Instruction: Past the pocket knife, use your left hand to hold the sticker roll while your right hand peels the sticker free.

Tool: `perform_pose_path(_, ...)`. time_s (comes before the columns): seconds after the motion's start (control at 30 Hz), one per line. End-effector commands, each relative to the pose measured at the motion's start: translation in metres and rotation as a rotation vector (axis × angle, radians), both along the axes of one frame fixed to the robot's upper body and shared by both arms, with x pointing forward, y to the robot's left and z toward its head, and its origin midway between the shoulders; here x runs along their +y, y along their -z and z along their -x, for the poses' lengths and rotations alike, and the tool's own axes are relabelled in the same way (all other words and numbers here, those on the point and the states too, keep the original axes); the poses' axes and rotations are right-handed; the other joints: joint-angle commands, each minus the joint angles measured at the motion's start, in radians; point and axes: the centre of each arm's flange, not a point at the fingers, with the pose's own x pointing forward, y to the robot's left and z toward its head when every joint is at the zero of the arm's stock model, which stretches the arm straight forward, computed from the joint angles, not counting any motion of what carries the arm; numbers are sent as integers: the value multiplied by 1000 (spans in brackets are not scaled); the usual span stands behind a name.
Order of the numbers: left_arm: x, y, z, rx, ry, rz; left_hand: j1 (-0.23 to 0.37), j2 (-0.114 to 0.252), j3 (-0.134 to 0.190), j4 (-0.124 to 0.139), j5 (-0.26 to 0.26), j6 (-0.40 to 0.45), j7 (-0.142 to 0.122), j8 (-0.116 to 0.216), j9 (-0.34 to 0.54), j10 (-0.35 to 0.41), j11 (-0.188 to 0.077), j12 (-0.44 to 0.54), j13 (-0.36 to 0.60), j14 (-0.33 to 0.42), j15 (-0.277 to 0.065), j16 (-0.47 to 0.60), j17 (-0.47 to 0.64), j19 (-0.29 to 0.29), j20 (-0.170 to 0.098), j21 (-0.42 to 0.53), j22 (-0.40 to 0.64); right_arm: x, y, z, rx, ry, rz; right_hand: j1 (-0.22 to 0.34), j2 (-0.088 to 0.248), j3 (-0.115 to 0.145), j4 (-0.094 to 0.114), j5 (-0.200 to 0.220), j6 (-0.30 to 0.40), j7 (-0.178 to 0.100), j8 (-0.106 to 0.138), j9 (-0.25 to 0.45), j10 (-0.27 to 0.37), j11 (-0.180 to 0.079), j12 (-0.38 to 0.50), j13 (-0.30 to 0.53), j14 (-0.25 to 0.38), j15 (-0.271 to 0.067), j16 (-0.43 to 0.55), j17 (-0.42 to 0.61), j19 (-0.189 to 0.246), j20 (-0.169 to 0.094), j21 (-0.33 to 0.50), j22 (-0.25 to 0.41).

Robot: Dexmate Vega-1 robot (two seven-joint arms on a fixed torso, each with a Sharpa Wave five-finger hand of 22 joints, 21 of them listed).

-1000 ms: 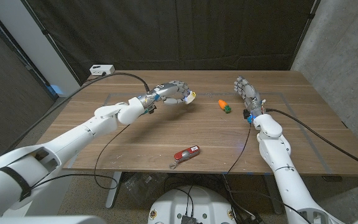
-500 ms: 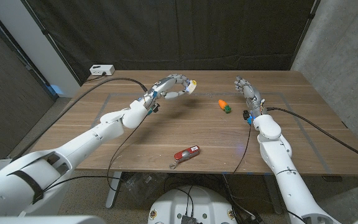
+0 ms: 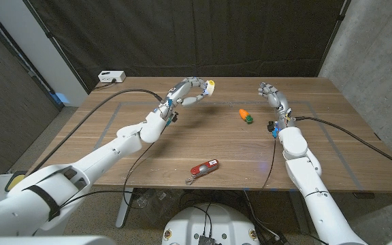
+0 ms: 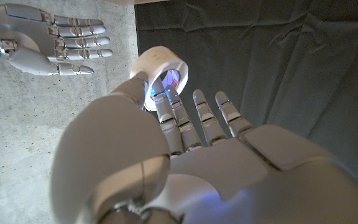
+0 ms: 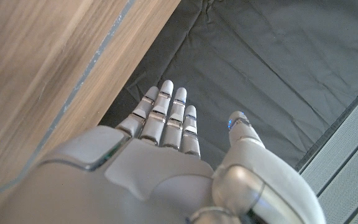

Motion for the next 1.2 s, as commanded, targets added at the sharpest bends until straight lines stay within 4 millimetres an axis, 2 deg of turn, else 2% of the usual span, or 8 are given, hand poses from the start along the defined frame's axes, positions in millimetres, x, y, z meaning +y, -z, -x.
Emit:
perform_pose_path(0.03, -5, -2, 5, -134, -44, -66, -2, 1, -9, 1, 12, 70, -68, 66, 80, 11, -6, 17, 11, 12, -115, 8, 9, 7, -5, 9, 5, 4, -10, 22, -61, 104, 111, 51, 5, 13, -17, 10, 33, -9, 14, 5, 41, -7, 16, 6, 52, -26, 31, 17, 36, -6, 22, 6)
perform_pose_path(0.2, -8, -3, 9, -205, -67, -126, -2, -2, -15, 1, 20, 73, -72, 64, 73, 14, -12, 29, 21, 18, -122, 10, 17, 9, -7, 12, 5, 8, -17, 33, -83, 156, 192, 104, 2, 15, -23, 3, 58, -13, 17, 6, 84, -27, 27, 13, 103, -65, 75, 46, 75, -12, 45, 11)
perform_pose_path(0.37, -10, -5, 12, -254, -77, -171, -4, -7, -23, 1, 29, 75, -72, 64, 69, 16, -17, 41, 32, 23, -130, 11, 25, 11, -12, 17, 6, 11, -20, 41, -97, 185, 245, 154, -1, 19, -29, -2, 85, -18, 23, 7, 97, -40, 27, 19, 128, -92, 109, 69, 94, -19, 61, 16)
perform_pose_path(0.6, -14, -5, 18, -322, -67, -201, -5, -11, -31, 1, 41, 74, -74, 61, 62, 12, -24, 52, 44, 20, -136, 7, 34, 11, -14, 22, 6, 14, -22, 47, -99, 230, 300, 219, -7, 24, -36, -4, 106, -28, 25, 7, 113, -63, 28, 24, 126, -108, 135, 91, 107, -24, 77, 22)
perform_pose_path(0.9, -21, -1, 24, -416, -17, -183, -1, -16, -41, -3, 57, 84, -83, 58, 49, 15, -27, 72, 62, 37, -153, 8, 45, 14, -20, 29, 7, 18, -27, 51, -102, 264, 368, 337, -22, 34, -41, 2, 122, -50, 21, 9, 118, -95, 24, 29, 120, -132, 163, 117, 112, -34, 98, 30)
perform_pose_path(1.1, -21, 3, 24, -448, 14, -138, 10, -21, -55, -12, 76, 109, -69, 47, 14, 48, -28, 118, 95, 79, -171, 16, 60, 34, -32, 45, 7, 20, -29, 56, -115, 273, 405, 411, -36, 21, -31, 4, 165, -77, 27, 10, 158, -118, 36, 33, 157, -167, 211, 149, 128, -41, 125, 38)
perform_pose_path(1.2, -23, 3, 24, -451, 12, -146, 10, -22, -59, -12, 80, 108, -70, 45, 12, 54, -28, 130, 103, 89, -174, 18, 64, 38, -34, 49, 7, 21, -30, 60, -122, 283, 424, 444, -38, 15, -31, 6, 176, -86, 27, 10, 175, -127, 40, 36, 165, -179, 232, 167, 138, -38, 140, 43)
